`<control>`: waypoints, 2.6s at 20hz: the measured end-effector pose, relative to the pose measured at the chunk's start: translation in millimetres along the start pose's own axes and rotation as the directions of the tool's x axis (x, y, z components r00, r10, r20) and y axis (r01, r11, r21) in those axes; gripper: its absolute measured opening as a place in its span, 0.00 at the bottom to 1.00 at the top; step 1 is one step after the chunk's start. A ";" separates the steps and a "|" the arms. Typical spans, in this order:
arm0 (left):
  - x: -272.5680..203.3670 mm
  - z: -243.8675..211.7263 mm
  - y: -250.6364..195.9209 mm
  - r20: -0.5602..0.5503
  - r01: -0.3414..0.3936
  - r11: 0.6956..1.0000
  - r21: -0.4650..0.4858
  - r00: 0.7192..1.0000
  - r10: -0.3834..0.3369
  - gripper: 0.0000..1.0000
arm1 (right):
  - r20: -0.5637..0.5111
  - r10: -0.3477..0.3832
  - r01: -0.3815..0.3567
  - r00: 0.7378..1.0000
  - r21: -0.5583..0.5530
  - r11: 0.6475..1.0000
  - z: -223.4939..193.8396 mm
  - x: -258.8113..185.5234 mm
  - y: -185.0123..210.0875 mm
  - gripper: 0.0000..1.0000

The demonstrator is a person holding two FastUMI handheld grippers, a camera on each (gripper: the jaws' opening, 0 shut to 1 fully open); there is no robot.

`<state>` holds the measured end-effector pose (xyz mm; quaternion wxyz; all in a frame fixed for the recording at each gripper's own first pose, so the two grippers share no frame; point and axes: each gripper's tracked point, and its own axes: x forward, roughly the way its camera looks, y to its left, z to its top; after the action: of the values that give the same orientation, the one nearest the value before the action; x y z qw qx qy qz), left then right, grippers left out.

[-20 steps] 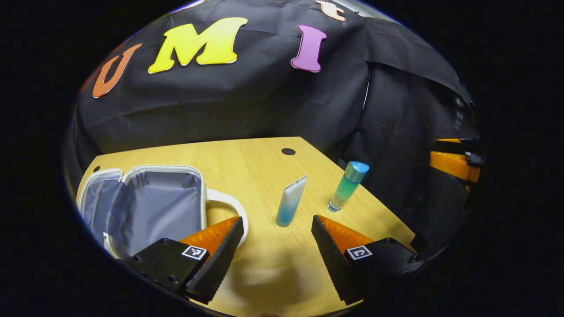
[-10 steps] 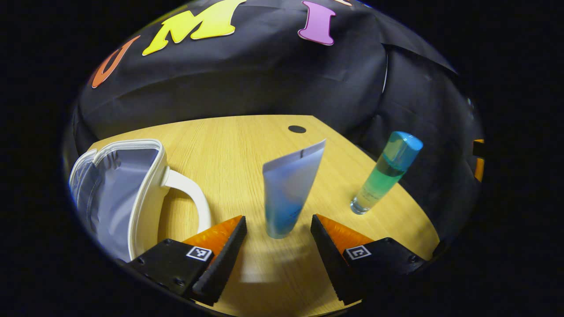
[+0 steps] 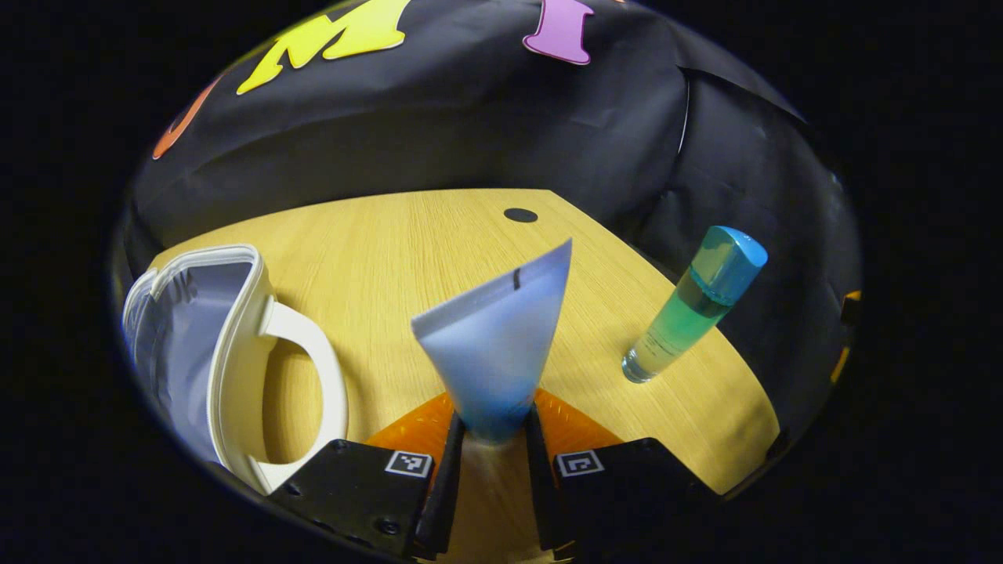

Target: First open the suitcase, pack the skin care products into it, and then close the suitcase.

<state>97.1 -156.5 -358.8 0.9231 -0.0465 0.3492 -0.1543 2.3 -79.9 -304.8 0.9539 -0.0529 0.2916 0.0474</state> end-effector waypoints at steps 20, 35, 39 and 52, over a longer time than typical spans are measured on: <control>-277.2 41.9 62.1 0.163 -0.258 0.965 -0.033 0.952 0.260 0.40 | 0.005 0.046 -0.046 0.999 0.053 0.998 34.9 146.9 75.7 0.74; -256.7 23.6 196.5 0.069 -0.290 0.957 -0.029 0.954 0.292 0.40 | -0.046 -0.018 0.025 0.999 0.157 0.987 37.4 96.6 105.7 0.36; -200.6 -9.9 233.2 -0.069 -0.290 0.957 -0.022 0.955 0.288 0.40 | -0.042 -0.002 0.010 0.999 0.191 0.982 44.3 61.9 133.0 0.36; -138.2 -63.6 264.4 -0.392 -0.345 0.938 -0.039 0.869 0.303 0.40 | -0.034 0.018 -0.011 0.999 0.186 0.982 56.6 2.3 169.0 0.36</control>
<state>24.0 139.4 -370.8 0.8467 -0.0061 0.5319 0.0157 14.8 94.8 -271.8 0.9490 0.0376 0.3121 0.0259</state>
